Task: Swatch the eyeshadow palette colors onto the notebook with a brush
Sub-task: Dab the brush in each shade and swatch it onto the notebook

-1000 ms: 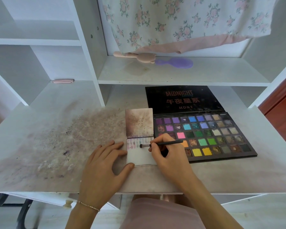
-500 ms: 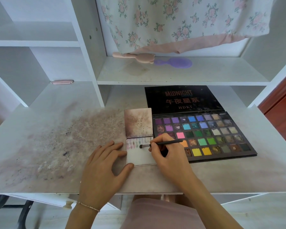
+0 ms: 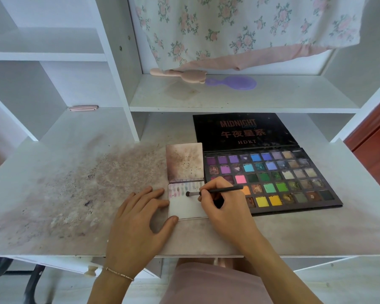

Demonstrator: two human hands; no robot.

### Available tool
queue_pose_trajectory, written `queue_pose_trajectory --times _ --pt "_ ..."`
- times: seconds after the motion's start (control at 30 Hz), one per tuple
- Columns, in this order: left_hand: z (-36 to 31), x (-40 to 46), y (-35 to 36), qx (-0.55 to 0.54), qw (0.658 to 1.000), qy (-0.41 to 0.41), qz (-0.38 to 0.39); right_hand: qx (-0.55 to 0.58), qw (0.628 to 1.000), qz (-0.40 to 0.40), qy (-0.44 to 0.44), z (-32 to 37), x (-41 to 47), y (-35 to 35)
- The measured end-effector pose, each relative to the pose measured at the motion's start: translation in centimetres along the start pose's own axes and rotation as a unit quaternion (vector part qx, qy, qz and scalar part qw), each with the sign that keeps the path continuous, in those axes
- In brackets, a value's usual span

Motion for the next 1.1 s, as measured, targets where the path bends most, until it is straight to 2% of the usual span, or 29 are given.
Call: queue_pose_trajectory --times 0.27,0.4,0.67,0.93,1.1 --pt "0.0 0.0 0.0 -0.001 1.0 0.0 0.002 0.016 1.0 -0.008 -0.02 0.1 0.0 -0.1" --pt "0.0 -0.1 0.0 0.0 1.0 0.001 0.008 0.079 0.993 -0.067 -0.053 0.5 -0.2 -1.6" --pt "-0.1 -0.2 0.2 0.0 1.0 -0.017 0.008 0.126 0.982 -0.132 -0.041 -0.8 -1.2 -4.3" --pt "0.2 -0.1 0.3 -0.03 0.998 -0.058 0.018 0.062 0.972 -0.224 0.029 -4.7 -2.2 -11.3" --pt "-0.2 0.2 -0.1 -0.041 0.995 -0.089 -0.006 0.01 0.964 -0.254 0.079 -7.0 -1.8 -14.1"
Point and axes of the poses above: each hand's wrist, its own x-axis towards the middle knuckle, its own y-axis out of the palm, z = x × y, the point moved 8 cm from there along x, towards the middle knuckle, and after that the axes turned 3 degrees about y, right-handed, at the moved point
